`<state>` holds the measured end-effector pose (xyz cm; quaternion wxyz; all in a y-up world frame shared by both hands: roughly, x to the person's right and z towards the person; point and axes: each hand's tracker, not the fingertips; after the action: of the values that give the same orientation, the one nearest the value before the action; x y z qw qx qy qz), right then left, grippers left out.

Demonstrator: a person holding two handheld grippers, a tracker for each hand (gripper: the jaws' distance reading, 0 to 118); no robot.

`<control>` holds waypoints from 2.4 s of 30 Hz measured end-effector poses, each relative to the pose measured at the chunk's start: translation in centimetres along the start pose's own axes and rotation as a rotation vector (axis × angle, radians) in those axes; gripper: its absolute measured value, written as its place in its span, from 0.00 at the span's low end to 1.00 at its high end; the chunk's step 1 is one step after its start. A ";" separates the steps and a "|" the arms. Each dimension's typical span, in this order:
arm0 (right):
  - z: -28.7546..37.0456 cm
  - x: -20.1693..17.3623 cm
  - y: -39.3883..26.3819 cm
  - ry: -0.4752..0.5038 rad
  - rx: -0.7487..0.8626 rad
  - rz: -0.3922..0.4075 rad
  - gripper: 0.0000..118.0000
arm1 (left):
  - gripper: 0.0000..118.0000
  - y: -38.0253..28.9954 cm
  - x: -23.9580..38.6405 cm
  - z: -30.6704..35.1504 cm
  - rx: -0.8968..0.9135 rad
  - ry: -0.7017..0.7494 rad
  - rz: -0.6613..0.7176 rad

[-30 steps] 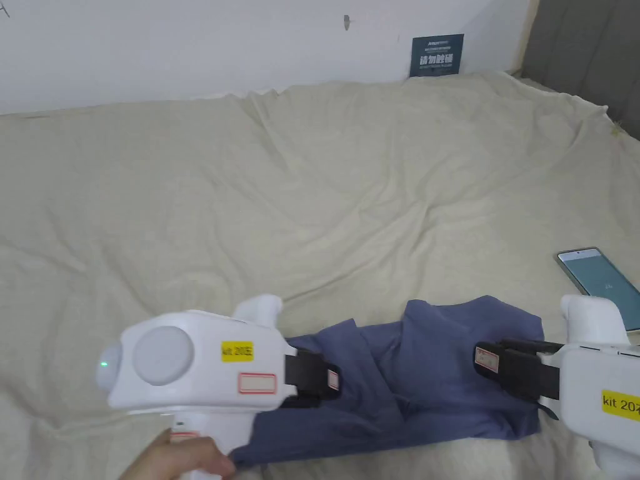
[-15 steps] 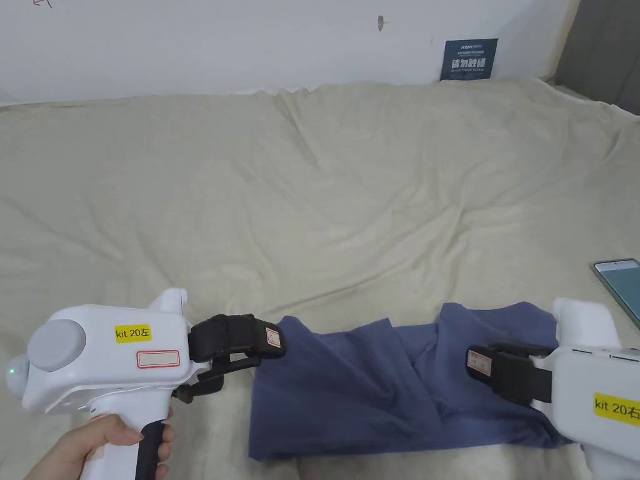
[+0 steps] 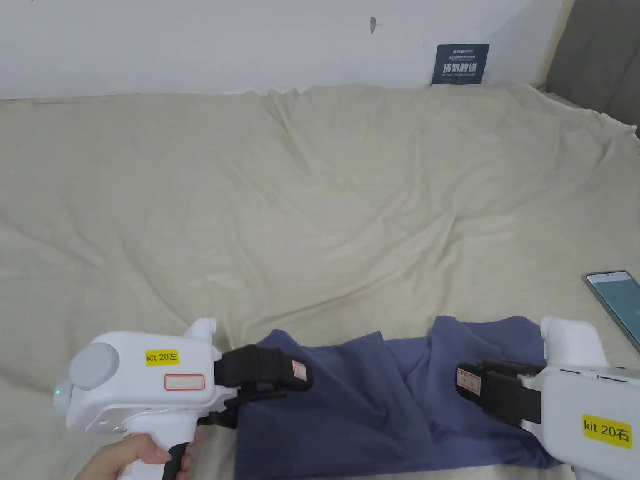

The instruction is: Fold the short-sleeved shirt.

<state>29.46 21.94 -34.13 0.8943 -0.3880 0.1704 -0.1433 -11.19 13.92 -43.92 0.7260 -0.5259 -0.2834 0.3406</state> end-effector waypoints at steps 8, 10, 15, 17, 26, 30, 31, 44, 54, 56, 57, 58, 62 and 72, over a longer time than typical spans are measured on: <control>-0.5 -0.2 0.1 -0.001 -0.006 0.007 0.00 | 0.08 -0.6 -0.2 1.3 0.026 0.097 -0.008; -0.4 -0.2 0.1 0.000 -0.006 0.003 0.00 | 0.07 -0.7 0.8 1.9 0.031 0.121 -0.035; -0.2 -0.1 0.1 -0.015 -0.007 0.003 0.00 | 0.07 0.0 1.1 4.1 0.056 0.090 -0.034; -0.1 0.1 0.1 -0.010 -0.005 -0.006 0.00 | 0.07 -0.1 0.7 5.3 0.066 0.102 -0.033; -0.5 -0.4 0.5 -0.004 -0.008 0.008 0.00 | 0.07 -1.1 -3.1 13.2 0.161 0.201 0.033; -1.1 -0.7 0.6 0.010 -0.014 0.009 0.00 | 0.07 -2.2 -3.6 18.1 0.230 0.333 0.024; -1.2 -0.8 0.6 0.013 -0.015 0.011 0.00 | 0.07 -2.3 -3.7 19.1 0.237 0.357 0.029; -2.0 -1.0 -0.1 0.048 -0.027 0.025 0.00 | 0.07 -2.9 1.4 19.7 0.263 0.478 0.036; -0.1 1.5 -0.5 0.055 -0.001 0.009 0.00 | 0.07 -1.3 11.3 9.0 0.138 0.476 -0.152; 0.4 2.4 -0.5 0.057 0.003 -0.003 0.00 | 0.07 -1.2 12.6 6.1 0.102 0.466 -0.170; 0.6 2.7 -0.6 0.054 0.005 -0.009 0.00 | 0.07 -1.1 13.0 4.8 0.071 0.456 -0.172; 0.9 3.0 -0.7 0.047 0.010 -0.013 0.00 | 0.07 -1.1 13.6 3.4 0.045 0.440 -0.196; 1.7 4.4 -1.1 0.038 0.028 -0.048 0.00 | 0.07 -1.0 15.3 -1.4 -0.033 0.424 -0.226; 2.4 5.0 -1.6 0.024 0.028 -0.059 0.00 | 0.86 -0.6 15.0 -5.0 -0.121 0.292 -0.163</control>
<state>34.77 20.51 -32.41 0.8929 -0.3787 0.1675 -0.1768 1.89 22.86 -43.97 0.7517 -0.5879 -0.2364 0.1830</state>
